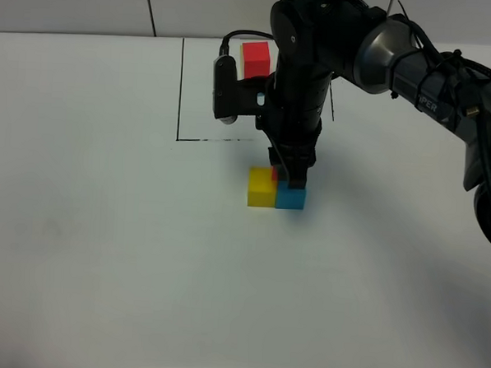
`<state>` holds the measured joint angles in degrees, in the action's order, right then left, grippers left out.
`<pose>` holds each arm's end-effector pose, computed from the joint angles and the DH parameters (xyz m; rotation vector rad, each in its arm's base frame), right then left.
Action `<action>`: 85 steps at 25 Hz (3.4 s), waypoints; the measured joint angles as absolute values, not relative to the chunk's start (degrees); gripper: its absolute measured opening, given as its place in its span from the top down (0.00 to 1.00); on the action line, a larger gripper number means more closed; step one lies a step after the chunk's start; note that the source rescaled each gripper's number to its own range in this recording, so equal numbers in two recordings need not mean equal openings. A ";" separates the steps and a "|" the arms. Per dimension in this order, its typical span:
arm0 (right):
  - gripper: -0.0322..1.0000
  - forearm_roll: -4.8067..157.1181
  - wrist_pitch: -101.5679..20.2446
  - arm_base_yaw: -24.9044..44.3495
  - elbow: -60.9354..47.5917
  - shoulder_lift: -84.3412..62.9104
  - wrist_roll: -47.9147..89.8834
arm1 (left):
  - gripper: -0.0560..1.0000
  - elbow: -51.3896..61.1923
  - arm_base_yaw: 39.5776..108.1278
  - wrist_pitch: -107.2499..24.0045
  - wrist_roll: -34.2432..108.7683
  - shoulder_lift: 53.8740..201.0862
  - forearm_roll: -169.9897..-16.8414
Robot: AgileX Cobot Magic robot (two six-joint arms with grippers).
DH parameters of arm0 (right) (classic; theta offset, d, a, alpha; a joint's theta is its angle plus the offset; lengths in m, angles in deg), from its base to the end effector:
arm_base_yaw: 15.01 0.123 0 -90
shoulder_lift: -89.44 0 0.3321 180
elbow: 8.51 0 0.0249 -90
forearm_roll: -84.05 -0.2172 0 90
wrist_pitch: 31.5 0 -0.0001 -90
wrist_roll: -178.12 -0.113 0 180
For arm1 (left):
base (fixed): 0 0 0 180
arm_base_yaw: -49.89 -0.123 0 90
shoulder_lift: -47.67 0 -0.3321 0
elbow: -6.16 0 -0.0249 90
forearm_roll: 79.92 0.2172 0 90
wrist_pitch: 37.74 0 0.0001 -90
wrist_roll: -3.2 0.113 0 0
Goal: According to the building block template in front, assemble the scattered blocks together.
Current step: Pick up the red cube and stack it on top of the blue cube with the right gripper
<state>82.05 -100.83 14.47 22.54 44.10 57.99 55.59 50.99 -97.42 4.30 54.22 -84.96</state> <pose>0.4023 0.2317 0.2202 -2.1080 2.1541 -0.0001 -0.0624 -0.0074 0.2543 0.0421 2.0167 -0.1048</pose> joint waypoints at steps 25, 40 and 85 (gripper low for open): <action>0.96 77.97 -101.28 12.79 21.88 45.36 56.04 | 0.56 55.59 50.99 -97.42 4.29 54.22 -84.96; 0.96 78.03 -101.28 12.79 21.77 45.36 56.10 | 0.56 55.59 50.99 -97.42 4.29 54.22 -84.96; 0.96 78.41 -101.27 12.79 21.72 47.29 55.94 | 0.56 55.59 50.99 -97.42 4.29 54.22 -84.96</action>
